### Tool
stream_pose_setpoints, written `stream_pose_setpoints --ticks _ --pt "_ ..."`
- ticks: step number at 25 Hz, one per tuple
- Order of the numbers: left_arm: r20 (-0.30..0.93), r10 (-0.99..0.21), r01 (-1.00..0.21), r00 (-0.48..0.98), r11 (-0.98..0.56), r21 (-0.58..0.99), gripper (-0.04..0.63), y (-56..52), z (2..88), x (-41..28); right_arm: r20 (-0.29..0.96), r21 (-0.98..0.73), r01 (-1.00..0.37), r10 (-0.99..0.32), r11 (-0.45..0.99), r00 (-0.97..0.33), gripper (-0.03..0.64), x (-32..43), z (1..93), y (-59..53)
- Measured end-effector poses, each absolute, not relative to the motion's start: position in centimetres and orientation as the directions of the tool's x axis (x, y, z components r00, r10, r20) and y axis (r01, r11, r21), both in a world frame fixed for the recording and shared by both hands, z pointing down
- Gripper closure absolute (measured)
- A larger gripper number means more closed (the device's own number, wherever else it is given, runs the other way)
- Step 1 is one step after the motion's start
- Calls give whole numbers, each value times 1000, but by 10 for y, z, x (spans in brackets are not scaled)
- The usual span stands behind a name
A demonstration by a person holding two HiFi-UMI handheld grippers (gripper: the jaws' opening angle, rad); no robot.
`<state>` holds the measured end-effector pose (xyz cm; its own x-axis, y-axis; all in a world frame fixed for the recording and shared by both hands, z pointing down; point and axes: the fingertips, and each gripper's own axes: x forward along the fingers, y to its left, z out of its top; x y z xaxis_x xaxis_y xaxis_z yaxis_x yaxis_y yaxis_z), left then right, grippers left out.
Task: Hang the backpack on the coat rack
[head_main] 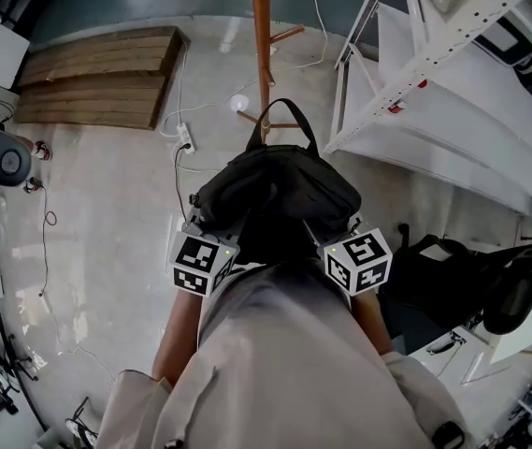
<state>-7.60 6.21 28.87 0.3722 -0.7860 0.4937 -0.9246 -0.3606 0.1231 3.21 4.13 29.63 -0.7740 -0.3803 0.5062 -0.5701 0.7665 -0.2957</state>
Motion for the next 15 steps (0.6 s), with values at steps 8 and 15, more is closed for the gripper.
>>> stream_pose_setpoints --ticks 8,15 --pt "483 -811 -941 331 -324 100 494 28 285 -66 489 -288 -533 -356 796 -797 472 41 294 2" --pt "475 -832 -954 286 -291 64 495 15 284 -61 487 -281 -508 -335 814 -807 472 45 293 -14"
